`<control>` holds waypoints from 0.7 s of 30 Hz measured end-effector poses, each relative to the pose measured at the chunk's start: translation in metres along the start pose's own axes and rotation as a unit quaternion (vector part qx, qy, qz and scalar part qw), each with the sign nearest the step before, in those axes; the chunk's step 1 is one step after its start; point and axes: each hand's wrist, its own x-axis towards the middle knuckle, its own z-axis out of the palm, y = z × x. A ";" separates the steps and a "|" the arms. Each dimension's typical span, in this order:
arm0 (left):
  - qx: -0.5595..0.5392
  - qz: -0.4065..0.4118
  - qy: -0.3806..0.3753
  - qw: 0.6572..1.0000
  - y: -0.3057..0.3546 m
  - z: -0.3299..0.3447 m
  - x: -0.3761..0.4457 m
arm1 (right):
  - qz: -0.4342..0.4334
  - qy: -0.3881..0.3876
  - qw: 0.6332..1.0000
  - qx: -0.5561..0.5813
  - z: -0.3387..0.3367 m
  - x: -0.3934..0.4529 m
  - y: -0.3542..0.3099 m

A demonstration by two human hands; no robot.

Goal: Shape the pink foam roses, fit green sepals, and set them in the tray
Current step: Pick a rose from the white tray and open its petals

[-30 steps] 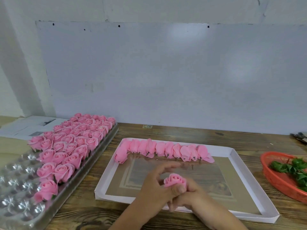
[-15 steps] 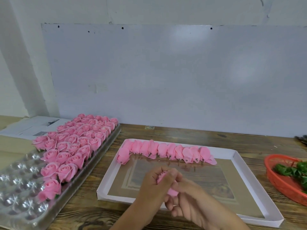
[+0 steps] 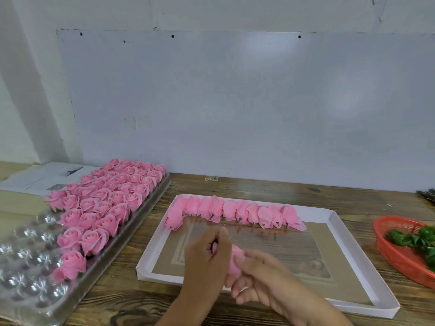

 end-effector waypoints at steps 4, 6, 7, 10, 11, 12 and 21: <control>-0.031 -0.080 -0.003 0.996 -0.002 0.001 0.004 | -0.123 0.111 0.974 -0.157 0.000 0.002 0.006; -0.035 -0.081 -0.017 0.996 0.000 0.001 0.004 | -0.162 0.144 0.960 -0.177 0.003 0.004 0.009; -0.037 -0.076 -0.025 0.996 0.000 0.001 0.004 | -0.173 0.159 0.956 -0.176 0.004 0.005 0.011; -0.036 -0.036 -0.030 0.998 0.002 0.001 0.003 | -0.182 0.185 0.955 -0.141 0.008 0.007 0.015; -0.028 -0.004 -0.030 0.999 0.003 0.000 0.003 | -0.178 0.183 0.959 -0.122 0.008 0.007 0.015; -0.012 0.038 -0.028 0.999 0.004 -0.001 0.002 | -0.172 0.178 0.964 -0.099 0.008 0.007 0.014; 0.053 0.139 -0.026 0.989 -0.002 0.000 -0.002 | -0.117 0.118 0.986 -0.006 0.005 0.007 0.011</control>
